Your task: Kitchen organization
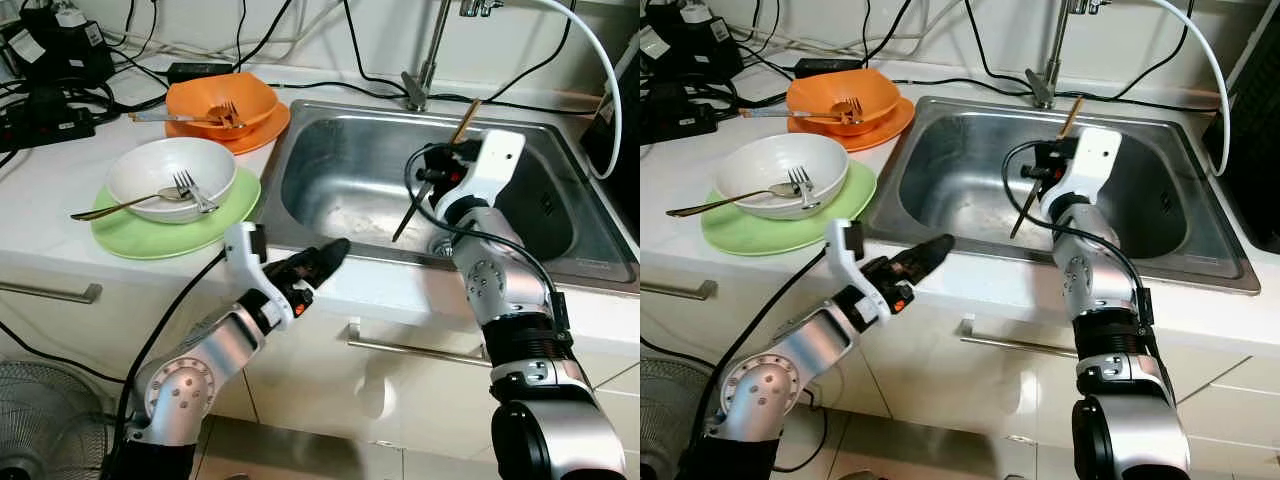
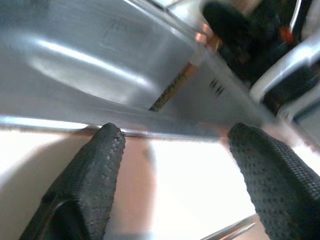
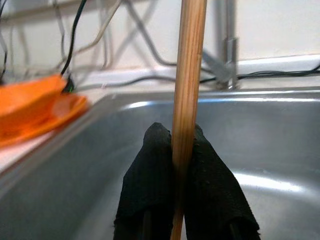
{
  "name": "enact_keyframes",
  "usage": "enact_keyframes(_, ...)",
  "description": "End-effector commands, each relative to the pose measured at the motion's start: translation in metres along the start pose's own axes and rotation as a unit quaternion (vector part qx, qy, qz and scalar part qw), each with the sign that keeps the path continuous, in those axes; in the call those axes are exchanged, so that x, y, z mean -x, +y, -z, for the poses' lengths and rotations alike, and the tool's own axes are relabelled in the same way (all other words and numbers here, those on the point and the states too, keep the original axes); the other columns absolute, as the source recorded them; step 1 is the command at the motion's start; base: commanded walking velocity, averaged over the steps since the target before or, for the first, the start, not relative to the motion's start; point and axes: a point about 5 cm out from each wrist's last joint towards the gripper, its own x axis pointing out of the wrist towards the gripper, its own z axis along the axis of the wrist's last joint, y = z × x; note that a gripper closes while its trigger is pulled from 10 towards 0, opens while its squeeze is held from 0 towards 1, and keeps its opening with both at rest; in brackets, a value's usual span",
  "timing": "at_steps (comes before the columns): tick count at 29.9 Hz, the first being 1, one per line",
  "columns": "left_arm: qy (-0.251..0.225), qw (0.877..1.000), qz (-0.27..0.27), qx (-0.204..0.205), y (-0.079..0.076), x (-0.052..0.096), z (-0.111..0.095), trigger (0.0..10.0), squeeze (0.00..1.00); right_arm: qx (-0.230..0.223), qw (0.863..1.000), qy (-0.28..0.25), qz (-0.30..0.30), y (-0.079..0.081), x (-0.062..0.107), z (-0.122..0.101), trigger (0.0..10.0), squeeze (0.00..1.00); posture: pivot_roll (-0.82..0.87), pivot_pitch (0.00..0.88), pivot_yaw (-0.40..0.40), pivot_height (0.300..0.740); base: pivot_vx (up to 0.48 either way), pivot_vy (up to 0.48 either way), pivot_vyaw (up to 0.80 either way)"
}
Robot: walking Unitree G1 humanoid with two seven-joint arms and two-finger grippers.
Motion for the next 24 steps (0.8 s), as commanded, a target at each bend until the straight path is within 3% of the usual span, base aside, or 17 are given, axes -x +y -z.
enact_keyframes(1,0.014,0.999,-0.007,-0.038,-0.002,-0.001,0.003,10.0,1.00,0.014,1.000,0.006,-0.007,0.000,-0.001,0.002,10.0,0.00,-0.04,0.030,-0.011,0.740,0.000,0.000,0.00)
enact_keyframes(5,0.023,0.997,-0.013,-0.066,-0.001,-0.001,0.007,10.0,1.00,0.039,0.996,0.073,-0.043,0.007,0.001,0.027,10.0,0.00,-0.03,0.026,-0.012,0.740,0.000,0.000,0.00)
enact_keyframes(15,0.037,0.991,-0.035,-0.123,0.004,0.001,0.012,10.0,1.00,0.056,0.989,0.118,-0.065,0.008,0.002,0.042,10.0,0.00,-0.02,0.024,-0.012,0.740,0.000,0.000,0.00)
enact_keyframes(16,0.037,0.991,-0.036,-0.126,0.004,0.002,0.012,10.0,1.00,0.057,0.989,0.122,-0.064,0.007,0.002,0.043,10.0,1.00,-0.02,0.024,-0.013,0.740,0.000,0.000,0.00)
enact_keyframes(24,0.043,0.986,-0.044,-0.153,0.007,0.003,0.013,10.0,1.00,0.061,0.987,0.134,-0.066,0.008,0.004,0.050,10.0,1.00,-0.02,0.026,-0.012,0.740,0.000,0.000,0.00)
